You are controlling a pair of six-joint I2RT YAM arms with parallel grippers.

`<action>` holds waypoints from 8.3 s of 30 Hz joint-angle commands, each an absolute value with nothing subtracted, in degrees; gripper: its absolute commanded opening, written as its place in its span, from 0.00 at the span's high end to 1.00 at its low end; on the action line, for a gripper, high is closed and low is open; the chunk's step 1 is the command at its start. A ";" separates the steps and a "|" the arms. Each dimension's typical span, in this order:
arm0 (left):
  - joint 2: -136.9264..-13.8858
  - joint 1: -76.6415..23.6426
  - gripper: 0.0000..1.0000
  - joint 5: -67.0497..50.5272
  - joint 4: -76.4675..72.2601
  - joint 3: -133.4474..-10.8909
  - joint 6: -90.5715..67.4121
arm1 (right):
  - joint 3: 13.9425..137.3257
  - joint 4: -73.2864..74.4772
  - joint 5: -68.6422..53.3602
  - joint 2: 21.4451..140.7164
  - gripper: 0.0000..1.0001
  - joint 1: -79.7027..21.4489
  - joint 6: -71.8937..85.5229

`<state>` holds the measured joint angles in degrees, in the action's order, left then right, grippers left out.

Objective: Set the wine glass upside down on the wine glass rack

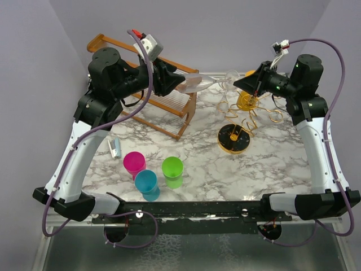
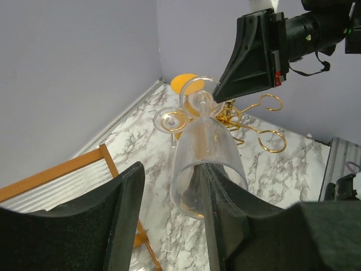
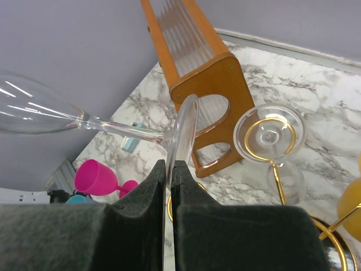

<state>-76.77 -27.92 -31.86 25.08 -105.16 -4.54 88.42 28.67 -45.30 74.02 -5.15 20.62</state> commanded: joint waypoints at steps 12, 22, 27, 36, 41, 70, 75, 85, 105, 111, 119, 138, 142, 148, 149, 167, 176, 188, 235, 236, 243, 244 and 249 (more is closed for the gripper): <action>-68.35 -27.86 0.36 -16.76 32.50 -100.15 8.56 | 91.34 28.02 -32.22 67.35 0.99 5.23 11.18; -65.07 -27.86 0.20 -14.03 35.61 -94.73 13.57 | 98.03 32.40 -7.62 63.03 0.99 10.66 -7.32; -64.61 -27.86 0.14 -12.18 36.84 -92.82 15.68 | 96.84 31.77 6.15 59.58 0.99 12.40 -16.15; -64.60 -27.86 0.13 -13.34 37.22 -90.92 16.96 | 89.23 25.84 25.06 54.26 0.99 12.57 -30.69; -64.62 -27.78 0.13 -14.30 36.92 -90.56 17.05 | 85.47 23.75 29.52 54.40 0.99 12.58 -37.95; -65.34 -27.69 0.13 -16.12 37.29 -90.19 18.37 | 77.70 41.74 -6.37 56.66 0.99 12.57 -74.07; -65.35 -27.69 0.13 -16.16 37.27 -90.17 18.54 | 81.01 47.93 -14.07 57.80 0.99 12.57 -77.19; -65.73 -27.69 0.13 -16.29 37.44 -90.70 18.63 | 84.44 55.71 -21.79 60.40 0.99 12.57 -87.14; -65.52 -27.16 0.13 -17.17 37.44 -90.53 18.63 | 88.74 61.14 -37.79 65.19 0.99 12.57 -100.37; -65.48 -27.07 0.13 -17.32 37.49 -90.44 18.59 | 88.53 60.50 -39.87 66.16 0.98 12.57 -102.31; -65.65 -26.89 0.13 -17.70 37.46 -90.53 18.63 | 87.22 57.43 -40.20 66.88 0.97 12.57 -102.54; -66.05 -26.54 0.13 -18.24 37.44 -90.53 18.72 | 83.28 48.75 -35.87 68.01 0.96 12.57 -101.52; -66.14 -26.54 0.13 -18.19 37.49 -90.55 18.81 | 82.59 47.16 -32.95 67.82 0.96 12.57 -100.70; -66.09 -26.54 0.13 -18.27 37.62 -90.59 18.89 | 81.32 45.59 -29.08 67.42 0.96 12.57 -99.81; -66.09 -26.54 0.13 -18.20 37.62 -90.56 18.90 | 81.16 45.49 -28.53 67.34 0.96 12.57 -99.61; -66.29 -26.54 0.13 -18.38 37.88 -90.62 19.20 | 78.31 46.49 -21.50 65.29 0.88 12.57 -97.91; -65.75 -26.54 0.13 -18.00 37.88 -89.88 19.73 | 77.29 47.36 -21.36 64.47 0.84 12.57 -98.02; -65.04 -26.54 0.13 -16.96 38.16 -89.08 20.54 | 76.47 48.31 -20.89 63.82 0.72 12.57 -97.87; -64.22 -30.39 0.20 -29.60 53.81 -70.11 32.27 | 90.05 52.99 -25.19 61.74 0.11 12.57 -57.33; -64.82 -31.21 0.21 -28.79 53.91 -69.87 32.28 | 90.76 54.12 -27.07 61.90 0.11 12.57 -57.31; -68.88 -37.66 0.27 -24.47 54.00 -68.65 31.55 | 92.35 53.92 -34.44 60.28 0.11 12.57 -53.39; -69.47 -38.18 0.28 -24.33 54.12 -68.61 31.44 | 92.58 54.04 -35.09 60.26 0.12 12.57 -52.89; -71.91 -39.97 0.39 -23.91 53.99 -68.04 31.44 | 92.07 54.10 -36.95 59.87 0.12 12.57 -52.17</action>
<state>-70.74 -38.92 -25.08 53.47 -68.49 30.83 91.24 53.01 -32.62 60.62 12.38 -54.63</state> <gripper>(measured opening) 0.650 0.885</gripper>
